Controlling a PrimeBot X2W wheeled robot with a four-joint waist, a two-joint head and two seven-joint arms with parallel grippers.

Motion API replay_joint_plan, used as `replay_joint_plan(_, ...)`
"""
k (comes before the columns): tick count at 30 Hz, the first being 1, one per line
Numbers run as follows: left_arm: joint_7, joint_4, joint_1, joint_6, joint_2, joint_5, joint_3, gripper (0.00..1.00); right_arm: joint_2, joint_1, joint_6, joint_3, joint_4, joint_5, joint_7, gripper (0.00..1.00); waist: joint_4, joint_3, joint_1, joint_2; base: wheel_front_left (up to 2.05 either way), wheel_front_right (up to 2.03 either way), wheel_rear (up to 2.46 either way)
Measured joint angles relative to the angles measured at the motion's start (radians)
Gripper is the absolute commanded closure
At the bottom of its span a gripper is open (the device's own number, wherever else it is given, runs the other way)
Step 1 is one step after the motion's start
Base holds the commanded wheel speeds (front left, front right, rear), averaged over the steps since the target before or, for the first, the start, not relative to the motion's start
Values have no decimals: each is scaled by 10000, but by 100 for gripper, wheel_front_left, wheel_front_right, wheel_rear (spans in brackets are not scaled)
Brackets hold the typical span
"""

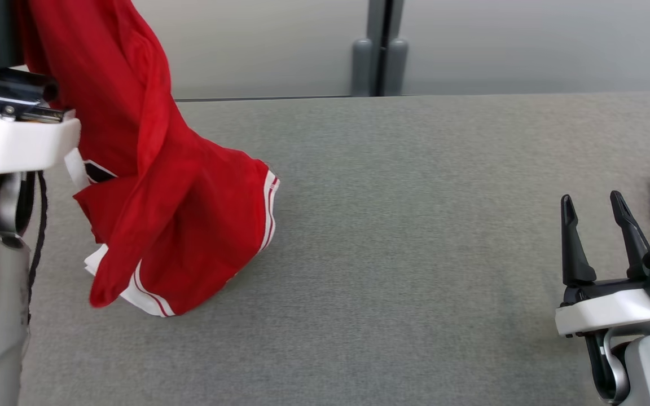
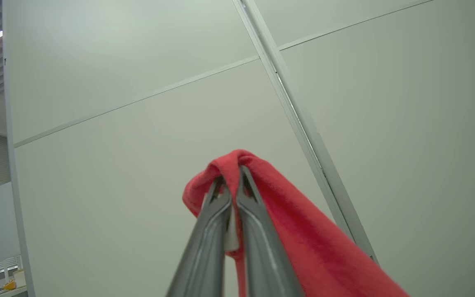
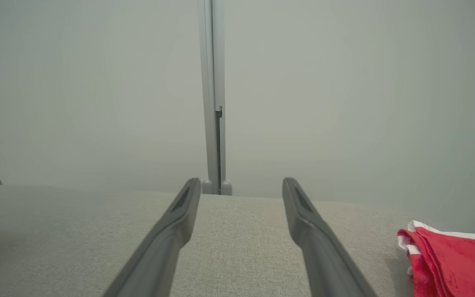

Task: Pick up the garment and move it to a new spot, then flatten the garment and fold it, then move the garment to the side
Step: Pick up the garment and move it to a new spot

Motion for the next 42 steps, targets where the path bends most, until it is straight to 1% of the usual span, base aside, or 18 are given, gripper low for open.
replay_joint_plan(4,102,180,-344,2,190,-113,171,100,69,-2,0,-46,-67,4,0,0,-533,66,0,0,0,0,0)
replay_joint_plan(8,196,153,-802,-82,82,-249,8,100,98,-8,0,-81,-88,19,-2,0,-1069,176,0,0,0,0,0)
replay_joint_plan(11,290,222,-1024,-178,-334,-355,-414,100,138,-31,0,-100,-102,48,-2,0,-1451,278,0,0,0,0,0)
replay_joint_plan(18,278,1152,-1480,-297,-1756,-447,-1722,100,316,-293,0,182,-130,100,-2,0,-2247,616,0,0,0,0,0)
replay_joint_plan(19,278,1152,-1480,-297,-1756,-447,-1722,100,316,-293,0,182,-130,100,-2,0,-2247,616,0,0,0,0,0)
replay_joint_plan(22,203,1751,-1712,-370,-2224,-393,-2403,100,426,-475,0,337,-123,134,-2,0,-2594,821,0,0,0,0,0)
replay_joint_plan(26,84,2535,-2219,-428,-2548,-408,-3137,100,575,-671,0,510,-84,228,-2,0,-3115,1091,0,0,0,0,0)
replay_joint_plan(30,-13,3388,-2752,-257,-2654,-612,-3659,100,704,-763,0,702,-13,324,-2,0,-3649,1344,0,0,0,0,0)
replay_joint_plan(32,-36,4096,-2970,-215,-2681,-736,-3893,100,757,-853,0,832,4,360,-2,0,-3908,1474,0,0,0,0,0)
replay_joint_plan(33,-36,4474,-3033,-180,-2681,-807,-3975,95,777,-889,0,892,23,380,-2,0,-4032,1539,0,0,0,0,0)
replay_joint_plan(34,-42,4834,-3094,-142,-2677,-871,-4075,28,796,-918,0,949,29,431,-2,0,-4157,1606,0,0,0,0,0)
replay_joint_plan(35,-50,5206,-3176,-128,-2669,-920,-4226,0,809,-949,0,1003,36,449,-2,0,-4268,1674,0,0,0,0,0)
replay_joint_plan(38,-50,6207,-3394,-117,-2694,-1070,-4752,0,826,-1043,0,1026,69,531,-2,0,-4500,1923,0,0,0,0,0)
replay_joint_plan(40,-50,6439,-3493,98,-2696,-1335,-4769,0,846,-1060,0,1026,79,533,-2,0,-4582,2057,0,0,0,0,0)
replay_joint_plan(42,-52,6495,-3639,192,-2671,-1467,-4757,0,851,-1061,0,961,92,533,-2,0,-4562,2150,0,0,0,0,0)
